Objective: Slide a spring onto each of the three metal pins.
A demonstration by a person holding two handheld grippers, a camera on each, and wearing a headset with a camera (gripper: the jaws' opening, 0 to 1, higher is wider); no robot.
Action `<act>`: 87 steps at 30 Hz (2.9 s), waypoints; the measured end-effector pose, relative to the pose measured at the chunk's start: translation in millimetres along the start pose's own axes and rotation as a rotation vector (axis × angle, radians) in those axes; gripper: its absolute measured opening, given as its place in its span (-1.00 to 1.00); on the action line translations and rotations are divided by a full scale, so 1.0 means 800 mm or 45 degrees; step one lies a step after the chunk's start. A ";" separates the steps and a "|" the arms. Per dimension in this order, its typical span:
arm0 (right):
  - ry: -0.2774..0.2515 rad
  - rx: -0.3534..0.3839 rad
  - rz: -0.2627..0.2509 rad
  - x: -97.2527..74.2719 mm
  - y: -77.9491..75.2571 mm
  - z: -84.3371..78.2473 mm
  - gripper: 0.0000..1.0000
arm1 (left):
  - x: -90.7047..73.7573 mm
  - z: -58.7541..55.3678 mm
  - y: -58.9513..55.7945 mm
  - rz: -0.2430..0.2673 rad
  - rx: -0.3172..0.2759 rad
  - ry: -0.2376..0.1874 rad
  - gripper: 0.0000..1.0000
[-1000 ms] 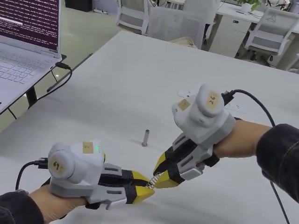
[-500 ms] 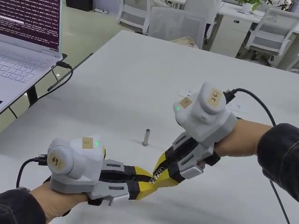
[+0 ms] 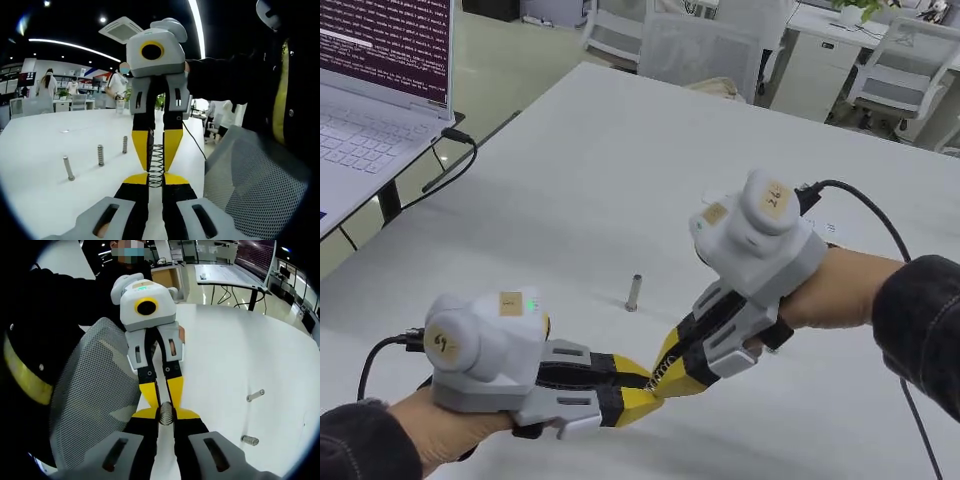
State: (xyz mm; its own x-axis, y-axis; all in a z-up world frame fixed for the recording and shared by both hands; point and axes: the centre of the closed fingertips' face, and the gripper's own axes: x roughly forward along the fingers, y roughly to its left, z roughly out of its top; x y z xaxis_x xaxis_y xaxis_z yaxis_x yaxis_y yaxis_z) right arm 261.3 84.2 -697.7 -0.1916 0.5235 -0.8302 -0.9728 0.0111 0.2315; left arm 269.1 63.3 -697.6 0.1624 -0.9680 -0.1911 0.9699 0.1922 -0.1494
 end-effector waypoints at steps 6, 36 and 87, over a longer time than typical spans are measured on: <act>0.039 -0.004 -0.002 0.000 0.000 -0.003 -0.84 | 0.002 0.000 -0.001 -0.003 0.008 0.007 -0.98; 0.085 0.005 -0.031 -0.005 -0.005 -0.002 -0.85 | 0.005 -0.005 0.003 0.024 0.037 0.024 -0.95; 0.114 -0.008 -0.070 -0.010 -0.014 -0.002 -0.85 | -0.001 -0.006 0.022 0.167 -0.052 0.014 0.66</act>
State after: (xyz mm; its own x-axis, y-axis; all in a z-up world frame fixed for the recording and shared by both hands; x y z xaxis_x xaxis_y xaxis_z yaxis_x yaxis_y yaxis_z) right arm 273.7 78.5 -694.1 -0.1488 0.4442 -0.8835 -0.9828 0.0324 0.1818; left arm 284.8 68.6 -704.9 0.2849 -0.9324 -0.2224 0.9324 0.3234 -0.1616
